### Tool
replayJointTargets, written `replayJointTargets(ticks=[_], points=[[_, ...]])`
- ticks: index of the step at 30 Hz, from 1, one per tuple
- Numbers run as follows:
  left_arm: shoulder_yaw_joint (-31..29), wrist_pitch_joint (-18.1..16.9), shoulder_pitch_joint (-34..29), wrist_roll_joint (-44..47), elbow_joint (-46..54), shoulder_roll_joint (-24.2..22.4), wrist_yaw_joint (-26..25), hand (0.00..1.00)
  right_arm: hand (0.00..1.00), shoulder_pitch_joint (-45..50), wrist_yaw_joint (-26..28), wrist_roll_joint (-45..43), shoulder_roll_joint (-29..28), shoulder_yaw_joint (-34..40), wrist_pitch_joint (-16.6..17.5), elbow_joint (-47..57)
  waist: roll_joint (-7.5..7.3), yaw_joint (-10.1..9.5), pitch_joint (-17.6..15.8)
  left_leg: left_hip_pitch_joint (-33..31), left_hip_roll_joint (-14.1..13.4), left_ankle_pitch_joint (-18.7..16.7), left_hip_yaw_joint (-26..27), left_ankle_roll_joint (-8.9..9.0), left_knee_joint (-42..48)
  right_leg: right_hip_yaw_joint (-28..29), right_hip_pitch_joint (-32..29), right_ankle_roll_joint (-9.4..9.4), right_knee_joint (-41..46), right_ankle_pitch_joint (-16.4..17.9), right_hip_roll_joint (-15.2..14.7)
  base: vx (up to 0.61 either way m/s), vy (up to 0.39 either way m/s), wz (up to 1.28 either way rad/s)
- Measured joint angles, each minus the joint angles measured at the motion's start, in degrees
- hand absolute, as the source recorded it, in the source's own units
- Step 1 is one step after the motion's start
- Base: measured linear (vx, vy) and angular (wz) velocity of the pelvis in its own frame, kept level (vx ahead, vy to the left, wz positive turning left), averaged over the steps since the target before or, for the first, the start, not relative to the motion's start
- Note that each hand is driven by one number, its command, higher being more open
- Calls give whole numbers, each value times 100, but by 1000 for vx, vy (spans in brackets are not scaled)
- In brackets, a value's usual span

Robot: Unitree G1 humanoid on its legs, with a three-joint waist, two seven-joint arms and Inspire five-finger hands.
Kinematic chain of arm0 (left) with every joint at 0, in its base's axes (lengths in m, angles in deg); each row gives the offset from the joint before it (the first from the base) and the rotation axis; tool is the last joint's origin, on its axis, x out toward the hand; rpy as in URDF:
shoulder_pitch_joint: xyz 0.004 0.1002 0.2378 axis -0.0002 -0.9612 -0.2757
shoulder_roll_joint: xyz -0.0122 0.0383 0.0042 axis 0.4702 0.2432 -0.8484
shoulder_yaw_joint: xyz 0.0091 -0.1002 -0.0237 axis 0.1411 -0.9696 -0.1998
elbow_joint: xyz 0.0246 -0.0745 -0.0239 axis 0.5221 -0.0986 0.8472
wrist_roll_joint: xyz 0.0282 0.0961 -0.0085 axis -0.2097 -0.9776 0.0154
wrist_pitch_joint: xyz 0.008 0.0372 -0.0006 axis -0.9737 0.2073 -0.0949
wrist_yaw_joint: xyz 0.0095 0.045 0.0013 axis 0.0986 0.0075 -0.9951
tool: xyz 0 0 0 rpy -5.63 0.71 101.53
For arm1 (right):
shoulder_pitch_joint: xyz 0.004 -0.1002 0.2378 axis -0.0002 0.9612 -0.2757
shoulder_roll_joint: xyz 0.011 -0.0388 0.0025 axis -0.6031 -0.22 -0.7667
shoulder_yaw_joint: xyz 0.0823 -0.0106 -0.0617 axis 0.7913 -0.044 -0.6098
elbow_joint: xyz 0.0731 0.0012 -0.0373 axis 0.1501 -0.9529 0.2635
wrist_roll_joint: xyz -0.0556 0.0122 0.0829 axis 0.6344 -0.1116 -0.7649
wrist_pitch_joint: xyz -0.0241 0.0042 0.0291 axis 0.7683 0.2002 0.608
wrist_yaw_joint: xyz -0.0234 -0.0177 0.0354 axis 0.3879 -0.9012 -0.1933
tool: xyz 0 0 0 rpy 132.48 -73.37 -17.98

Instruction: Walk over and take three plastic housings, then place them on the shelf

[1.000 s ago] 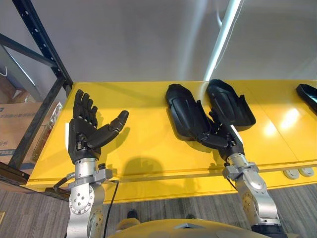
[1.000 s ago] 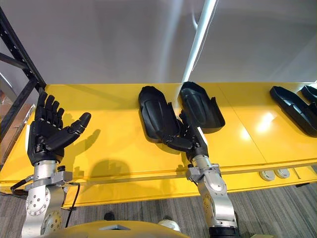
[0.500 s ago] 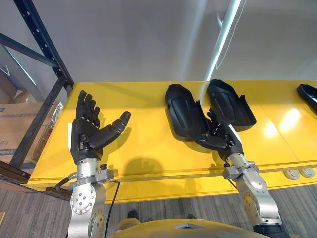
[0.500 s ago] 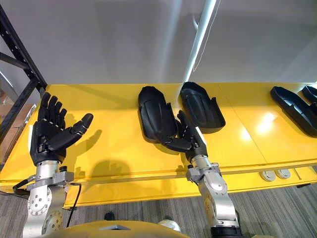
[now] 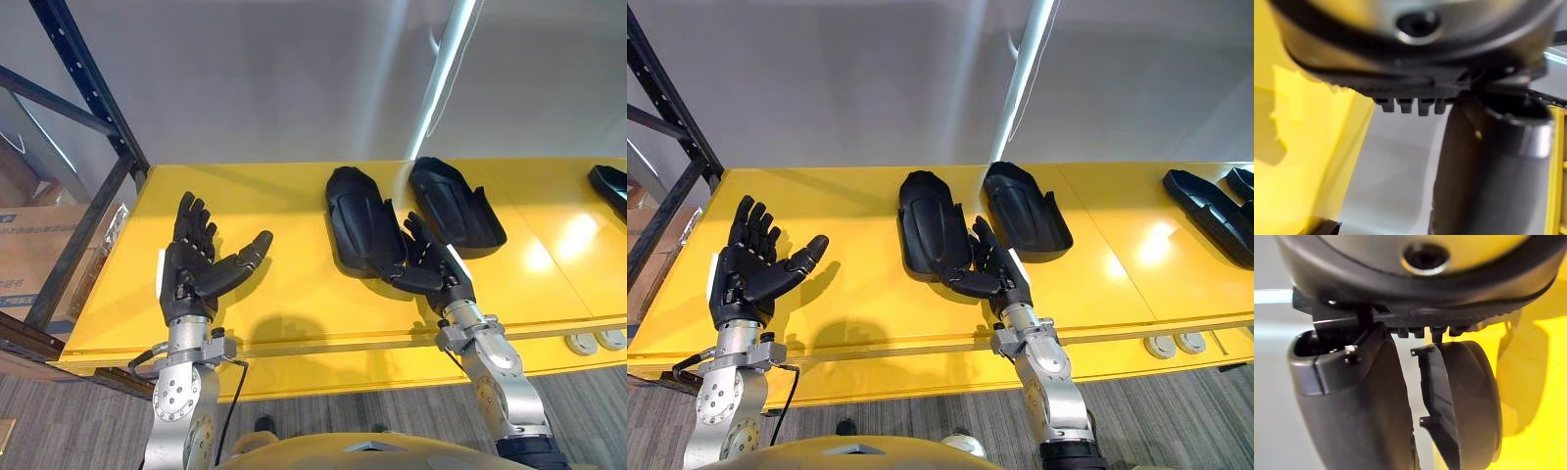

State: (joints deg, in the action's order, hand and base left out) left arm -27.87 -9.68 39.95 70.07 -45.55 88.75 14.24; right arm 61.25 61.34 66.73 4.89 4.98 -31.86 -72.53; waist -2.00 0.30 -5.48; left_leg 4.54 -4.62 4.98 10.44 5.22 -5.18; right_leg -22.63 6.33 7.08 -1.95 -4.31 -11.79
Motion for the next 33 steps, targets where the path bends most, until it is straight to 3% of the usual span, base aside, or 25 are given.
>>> replayJointTargets(ticks=[12,33], points=[[7,6,3,0,-11,2,2,100,100,-62,22,-8,8,-23,49,-152,95,0,62,-2,-1,16,-63,1,0,-67,45,-7,-3,4,1,0,0,1],[55,79,110,0,-257,11,4,100,100,-269,25,-8,10,-92,120,-344,101,-35,66,-12,-2,28,-97,0,0,-84,67,-6,-17,1,7,0,0,0]])
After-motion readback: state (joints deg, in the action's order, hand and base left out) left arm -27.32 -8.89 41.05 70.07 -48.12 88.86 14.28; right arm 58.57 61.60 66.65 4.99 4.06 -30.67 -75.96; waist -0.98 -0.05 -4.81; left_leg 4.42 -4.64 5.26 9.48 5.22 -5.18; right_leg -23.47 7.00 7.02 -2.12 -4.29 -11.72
